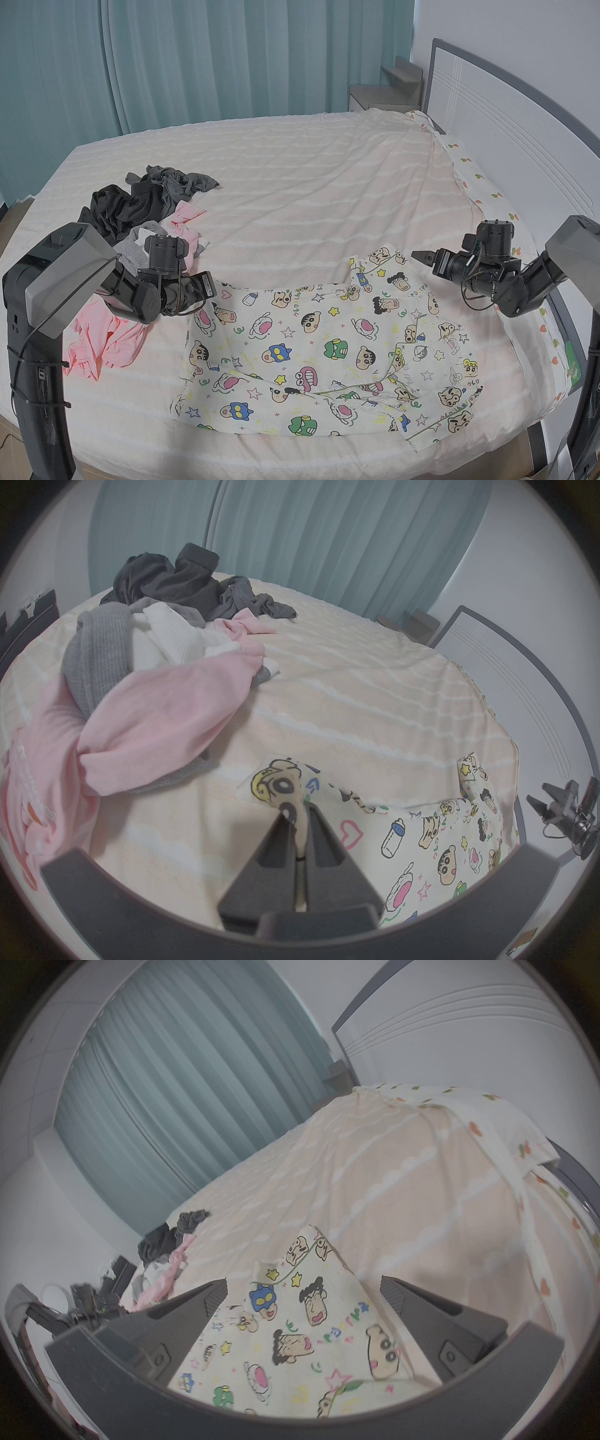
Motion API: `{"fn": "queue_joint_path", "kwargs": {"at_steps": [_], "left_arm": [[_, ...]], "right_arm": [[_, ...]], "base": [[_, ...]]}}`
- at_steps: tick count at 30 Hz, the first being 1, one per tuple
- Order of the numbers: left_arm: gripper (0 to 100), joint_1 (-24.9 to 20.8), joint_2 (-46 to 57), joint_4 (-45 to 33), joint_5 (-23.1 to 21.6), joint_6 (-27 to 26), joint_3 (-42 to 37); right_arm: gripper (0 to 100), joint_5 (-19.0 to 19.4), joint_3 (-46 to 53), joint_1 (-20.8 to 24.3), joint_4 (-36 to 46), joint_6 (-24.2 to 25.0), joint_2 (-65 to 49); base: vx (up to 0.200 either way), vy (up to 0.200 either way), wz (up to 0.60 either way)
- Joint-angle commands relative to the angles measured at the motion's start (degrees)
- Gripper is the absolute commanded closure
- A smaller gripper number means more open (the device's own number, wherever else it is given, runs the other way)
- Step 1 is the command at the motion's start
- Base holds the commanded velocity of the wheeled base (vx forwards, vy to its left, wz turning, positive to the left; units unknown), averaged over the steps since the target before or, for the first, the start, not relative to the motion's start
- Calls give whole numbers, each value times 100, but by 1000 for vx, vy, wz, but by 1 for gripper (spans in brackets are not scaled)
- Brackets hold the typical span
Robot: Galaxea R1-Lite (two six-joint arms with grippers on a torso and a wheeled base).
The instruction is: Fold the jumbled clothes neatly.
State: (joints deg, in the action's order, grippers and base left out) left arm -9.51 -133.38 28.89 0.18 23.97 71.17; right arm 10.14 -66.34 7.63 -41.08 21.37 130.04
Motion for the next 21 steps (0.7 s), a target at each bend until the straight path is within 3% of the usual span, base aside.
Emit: {"fn": "queue_joint_path", "kwargs": {"at_steps": [1, 8, 21], "left_arm": [[100, -42, 207, 11, 105, 20, -121], [100, -60, 216, 11, 105, 29, -191], [100, -60, 207, 11, 96, 29, -200]], "right_arm": [[0, 163, -1083, -51, 742, -520, 1068], [0, 163, -1663, -78, 883, -783, 1454], [0, 172, -1601, 142, 953, -898, 1340]], "base": [[0, 0, 0], [0, 0, 0], [0, 0, 0]]}}
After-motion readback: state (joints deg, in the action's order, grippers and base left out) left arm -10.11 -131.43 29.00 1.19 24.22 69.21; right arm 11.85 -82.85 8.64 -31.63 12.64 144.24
